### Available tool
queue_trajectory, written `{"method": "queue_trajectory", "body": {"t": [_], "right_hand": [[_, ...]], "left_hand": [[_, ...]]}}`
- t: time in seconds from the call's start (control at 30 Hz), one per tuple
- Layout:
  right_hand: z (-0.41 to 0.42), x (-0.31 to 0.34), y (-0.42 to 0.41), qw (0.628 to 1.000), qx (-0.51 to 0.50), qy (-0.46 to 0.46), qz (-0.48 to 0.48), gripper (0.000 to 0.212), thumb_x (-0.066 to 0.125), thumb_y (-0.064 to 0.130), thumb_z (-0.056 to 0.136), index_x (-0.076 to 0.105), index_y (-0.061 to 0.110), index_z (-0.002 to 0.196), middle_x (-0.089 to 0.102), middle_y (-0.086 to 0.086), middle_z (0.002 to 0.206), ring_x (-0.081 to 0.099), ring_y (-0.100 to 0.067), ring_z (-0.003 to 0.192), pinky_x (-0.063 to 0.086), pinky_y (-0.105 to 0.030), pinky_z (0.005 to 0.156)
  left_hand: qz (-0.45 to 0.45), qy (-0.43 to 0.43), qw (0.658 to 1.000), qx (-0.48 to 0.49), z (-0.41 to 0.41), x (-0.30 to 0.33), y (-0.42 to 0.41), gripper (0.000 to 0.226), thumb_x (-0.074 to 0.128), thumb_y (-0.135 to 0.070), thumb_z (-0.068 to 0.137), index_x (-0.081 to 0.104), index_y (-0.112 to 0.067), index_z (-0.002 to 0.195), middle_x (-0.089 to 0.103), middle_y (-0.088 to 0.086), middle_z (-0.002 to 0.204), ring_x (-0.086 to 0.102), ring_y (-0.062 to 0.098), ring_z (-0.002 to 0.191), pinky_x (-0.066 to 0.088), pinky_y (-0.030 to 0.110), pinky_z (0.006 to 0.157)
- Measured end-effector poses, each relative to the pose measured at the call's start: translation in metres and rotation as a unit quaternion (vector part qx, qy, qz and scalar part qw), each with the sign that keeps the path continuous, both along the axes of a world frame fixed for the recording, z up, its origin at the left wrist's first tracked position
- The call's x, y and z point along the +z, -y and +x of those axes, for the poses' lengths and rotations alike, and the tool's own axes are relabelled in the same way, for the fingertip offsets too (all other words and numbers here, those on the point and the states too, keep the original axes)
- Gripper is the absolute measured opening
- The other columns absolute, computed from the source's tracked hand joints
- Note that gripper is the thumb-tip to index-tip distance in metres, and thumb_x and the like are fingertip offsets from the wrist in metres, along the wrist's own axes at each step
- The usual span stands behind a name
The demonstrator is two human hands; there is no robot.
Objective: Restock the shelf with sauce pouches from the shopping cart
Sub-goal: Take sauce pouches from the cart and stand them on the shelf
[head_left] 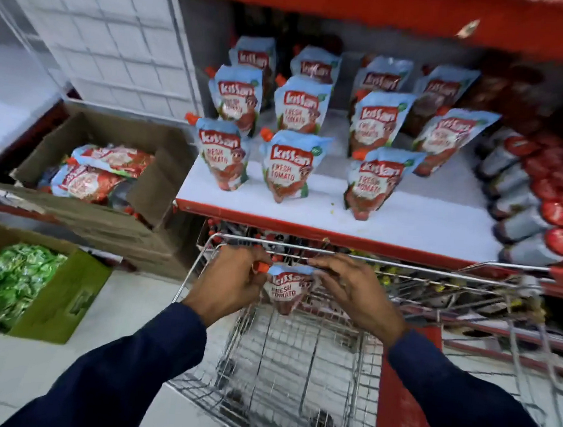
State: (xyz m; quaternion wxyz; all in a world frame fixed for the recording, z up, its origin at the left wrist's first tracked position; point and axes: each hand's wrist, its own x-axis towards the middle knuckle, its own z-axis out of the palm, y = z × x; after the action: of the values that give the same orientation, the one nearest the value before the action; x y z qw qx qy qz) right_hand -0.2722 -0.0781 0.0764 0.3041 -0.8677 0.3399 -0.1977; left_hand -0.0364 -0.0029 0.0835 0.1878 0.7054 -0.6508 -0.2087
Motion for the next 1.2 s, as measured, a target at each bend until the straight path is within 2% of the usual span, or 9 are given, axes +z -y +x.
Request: {"method": "queue_trajectory", "body": {"t": [0.1,0.3,0.4,0.53,0.7,0.83,1.0,1.1,1.2], "right_hand": [[-0.032,0.033,0.013,0.999,-0.009,0.025,-0.034,0.025,0.061,0.025,0.092,0.068,0.017,0.116,0.071,0.003,0.108,0.062,-0.003,0.096,0.041,-0.005,0.084],[-0.101,0.088,0.044,0.994,-0.025,0.039,-0.096,0.023,0.065,0.026,0.088,0.073,0.016,0.107,0.075,0.002,0.103,0.062,0.005,0.090,0.041,-0.002,0.082],[-0.131,0.110,0.062,0.992,-0.022,0.024,-0.126,0.019,0.069,0.022,0.087,0.073,0.017,0.104,0.075,0.006,0.098,0.056,0.014,0.086,0.040,0.002,0.075],[-0.164,0.131,0.089,0.986,-0.054,0.010,-0.157,0.018,0.070,0.021,0.086,0.074,0.017,0.103,0.077,0.004,0.093,0.058,0.010,0.079,0.039,0.002,0.070],[-0.191,0.143,0.119,0.981,-0.100,0.014,-0.167,0.019,0.073,0.017,0.084,0.075,0.014,0.103,0.076,0.005,0.092,0.061,0.007,0.078,0.050,-0.010,0.070],[-0.204,0.144,0.141,0.976,-0.135,0.019,-0.169,0.016,0.072,0.011,0.084,0.075,0.011,0.099,0.074,0.007,0.087,0.058,0.014,0.081,0.038,0.005,0.066],[-0.210,0.132,0.167,0.976,-0.166,0.032,-0.140,0.014,0.071,0.010,0.084,0.075,0.012,0.098,0.076,0.004,0.088,0.063,0.012,0.073,0.043,0.001,0.068],[-0.212,0.122,0.179,0.974,-0.183,0.034,-0.133,0.014,0.071,0.010,0.084,0.076,0.013,0.098,0.076,0.005,0.089,0.065,0.001,0.072,0.044,0.000,0.069],[-0.213,0.113,0.190,0.972,-0.193,0.033,-0.130,0.015,0.070,0.009,0.085,0.075,0.013,0.098,0.075,0.005,0.089,0.063,0.003,0.071,0.045,0.001,0.069]], "left_hand": [[-0.036,0.022,0.999,-0.020,-0.026,0.036,0.013,0.025,0.073,-0.025,0.083,0.075,-0.024,0.107,0.076,-0.007,0.096,0.068,0.012,0.085,0.054,0.027,0.076],[-0.103,0.154,0.979,-0.079,-0.083,0.100,0.047,0.027,0.069,-0.039,0.080,0.071,-0.035,0.107,0.077,-0.009,0.091,0.070,0.020,0.084,0.049,0.030,0.067],[-0.120,0.172,0.971,-0.112,-0.108,0.120,0.072,0.024,0.067,-0.040,0.081,0.072,-0.035,0.104,0.077,-0.010,0.094,0.070,0.021,0.086,0.051,0.032,0.067],[-0.145,0.189,0.961,-0.139,-0.140,0.142,0.114,0.025,0.067,-0.043,0.078,0.074,-0.036,0.101,0.077,-0.010,0.095,0.070,0.022,0.088,0.049,0.032,0.067],[-0.157,0.205,0.954,-0.153,-0.170,0.156,0.162,0.028,0.072,-0.043,0.078,0.076,-0.033,0.104,0.078,-0.010,0.103,0.071,0.022,0.095,0.058,0.036,0.073],[-0.178,0.216,0.945,-0.170,-0.188,0.159,0.197,0.031,0.072,-0.045,0.079,0.076,-0.034,0.107,0.078,-0.011,0.103,0.070,0.020,0.097,0.053,0.031,0.072],[-0.193,0.236,0.935,-0.182,-0.208,0.152,0.227,0.031,0.073,-0.038,0.080,0.078,-0.030,0.110,0.080,-0.006,0.098,0.071,0.024,0.089,0.053,0.033,0.069],[-0.183,0.246,0.935,-0.176,-0.216,0.145,0.241,0.034,0.072,-0.038,0.080,0.076,-0.030,0.113,0.079,-0.003,0.101,0.070,0.027,0.091,0.051,0.034,0.070],[-0.168,0.257,0.936,-0.169,-0.221,0.138,0.251,0.036,0.071,-0.040,0.083,0.074,-0.031,0.117,0.078,0.000,0.105,0.070,0.028,0.094,0.049,0.035,0.069]]}}
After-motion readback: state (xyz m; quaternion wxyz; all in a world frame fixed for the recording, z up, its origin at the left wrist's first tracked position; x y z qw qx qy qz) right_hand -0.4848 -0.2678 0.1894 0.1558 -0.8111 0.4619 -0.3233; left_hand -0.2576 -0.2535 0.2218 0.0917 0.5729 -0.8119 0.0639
